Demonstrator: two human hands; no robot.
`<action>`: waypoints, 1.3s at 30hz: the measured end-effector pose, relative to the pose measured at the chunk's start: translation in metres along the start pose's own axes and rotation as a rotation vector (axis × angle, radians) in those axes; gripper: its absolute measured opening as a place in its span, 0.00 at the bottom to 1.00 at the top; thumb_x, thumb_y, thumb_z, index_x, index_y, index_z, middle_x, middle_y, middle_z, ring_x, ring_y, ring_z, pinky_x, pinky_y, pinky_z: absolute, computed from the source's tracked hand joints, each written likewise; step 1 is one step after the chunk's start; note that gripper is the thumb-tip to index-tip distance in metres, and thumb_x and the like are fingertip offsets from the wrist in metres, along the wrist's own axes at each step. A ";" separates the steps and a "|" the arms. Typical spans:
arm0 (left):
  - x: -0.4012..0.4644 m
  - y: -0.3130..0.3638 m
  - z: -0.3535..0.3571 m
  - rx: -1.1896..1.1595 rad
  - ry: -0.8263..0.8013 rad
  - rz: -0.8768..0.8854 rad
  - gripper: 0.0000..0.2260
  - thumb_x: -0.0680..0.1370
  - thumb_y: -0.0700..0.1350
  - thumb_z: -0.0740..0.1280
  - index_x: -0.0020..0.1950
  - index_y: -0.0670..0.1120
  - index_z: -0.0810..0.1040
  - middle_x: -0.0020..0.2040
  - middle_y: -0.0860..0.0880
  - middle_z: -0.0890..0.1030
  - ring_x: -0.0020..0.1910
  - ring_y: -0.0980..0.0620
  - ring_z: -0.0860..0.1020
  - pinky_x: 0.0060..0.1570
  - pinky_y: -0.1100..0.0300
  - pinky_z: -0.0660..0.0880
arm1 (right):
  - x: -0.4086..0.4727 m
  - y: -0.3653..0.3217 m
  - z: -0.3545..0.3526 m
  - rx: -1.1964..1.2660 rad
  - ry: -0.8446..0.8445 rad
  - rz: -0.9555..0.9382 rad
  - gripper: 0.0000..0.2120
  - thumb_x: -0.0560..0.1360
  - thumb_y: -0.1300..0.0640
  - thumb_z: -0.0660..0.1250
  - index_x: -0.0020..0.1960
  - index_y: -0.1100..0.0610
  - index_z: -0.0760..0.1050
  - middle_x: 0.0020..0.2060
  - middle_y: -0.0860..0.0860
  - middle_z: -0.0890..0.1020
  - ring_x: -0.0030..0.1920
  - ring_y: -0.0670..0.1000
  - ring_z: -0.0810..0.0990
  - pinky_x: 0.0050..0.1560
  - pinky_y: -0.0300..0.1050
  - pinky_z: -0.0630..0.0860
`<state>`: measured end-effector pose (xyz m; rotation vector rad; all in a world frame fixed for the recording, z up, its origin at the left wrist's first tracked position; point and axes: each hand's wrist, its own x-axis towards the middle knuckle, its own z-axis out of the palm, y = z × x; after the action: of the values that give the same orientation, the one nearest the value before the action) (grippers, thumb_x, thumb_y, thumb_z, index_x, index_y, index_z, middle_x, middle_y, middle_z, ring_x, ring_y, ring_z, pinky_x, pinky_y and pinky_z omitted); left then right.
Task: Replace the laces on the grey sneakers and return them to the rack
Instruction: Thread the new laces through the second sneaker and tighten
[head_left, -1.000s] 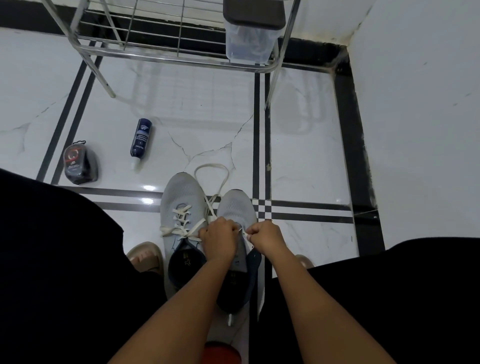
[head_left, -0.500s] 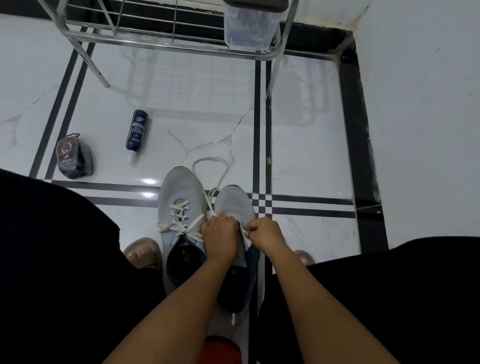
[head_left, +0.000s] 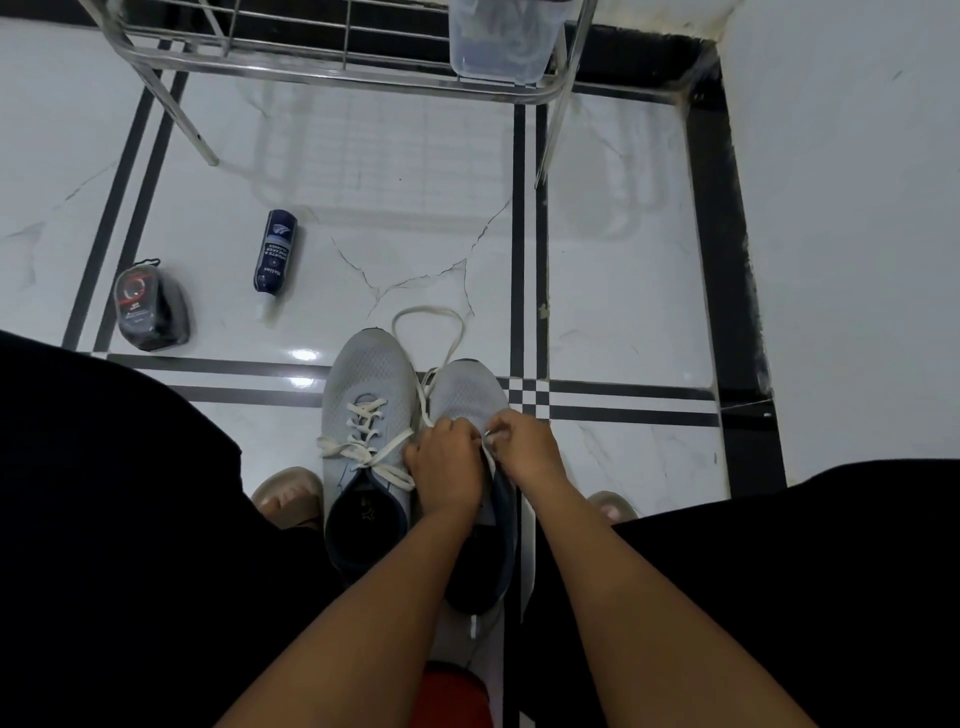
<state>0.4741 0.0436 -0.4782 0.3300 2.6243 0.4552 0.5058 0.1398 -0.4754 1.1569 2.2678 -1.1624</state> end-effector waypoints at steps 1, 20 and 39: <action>-0.001 0.000 -0.001 -0.029 0.008 -0.007 0.06 0.79 0.45 0.60 0.52 0.52 0.76 0.53 0.52 0.77 0.56 0.49 0.74 0.57 0.52 0.63 | -0.001 -0.001 0.001 -0.022 0.001 -0.018 0.06 0.74 0.60 0.65 0.42 0.50 0.76 0.46 0.51 0.81 0.48 0.53 0.79 0.49 0.48 0.78; -0.049 -0.013 -0.021 0.059 -0.056 -0.014 0.12 0.80 0.53 0.61 0.55 0.46 0.69 0.57 0.46 0.75 0.55 0.46 0.76 0.46 0.54 0.73 | -0.017 -0.044 -0.082 -0.031 0.374 -0.041 0.08 0.80 0.54 0.57 0.55 0.55 0.71 0.41 0.53 0.79 0.42 0.56 0.80 0.43 0.48 0.78; -0.050 -0.021 -0.033 0.101 -0.147 0.018 0.09 0.80 0.46 0.59 0.57 0.43 0.68 0.55 0.45 0.78 0.53 0.44 0.78 0.41 0.55 0.69 | -0.039 0.008 -0.017 -0.141 0.133 0.017 0.12 0.78 0.57 0.60 0.62 0.51 0.71 0.53 0.56 0.80 0.51 0.58 0.79 0.50 0.49 0.77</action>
<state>0.4992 0.0010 -0.4384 0.4036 2.5074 0.2934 0.5371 0.1364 -0.4454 1.2286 2.3891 -0.9275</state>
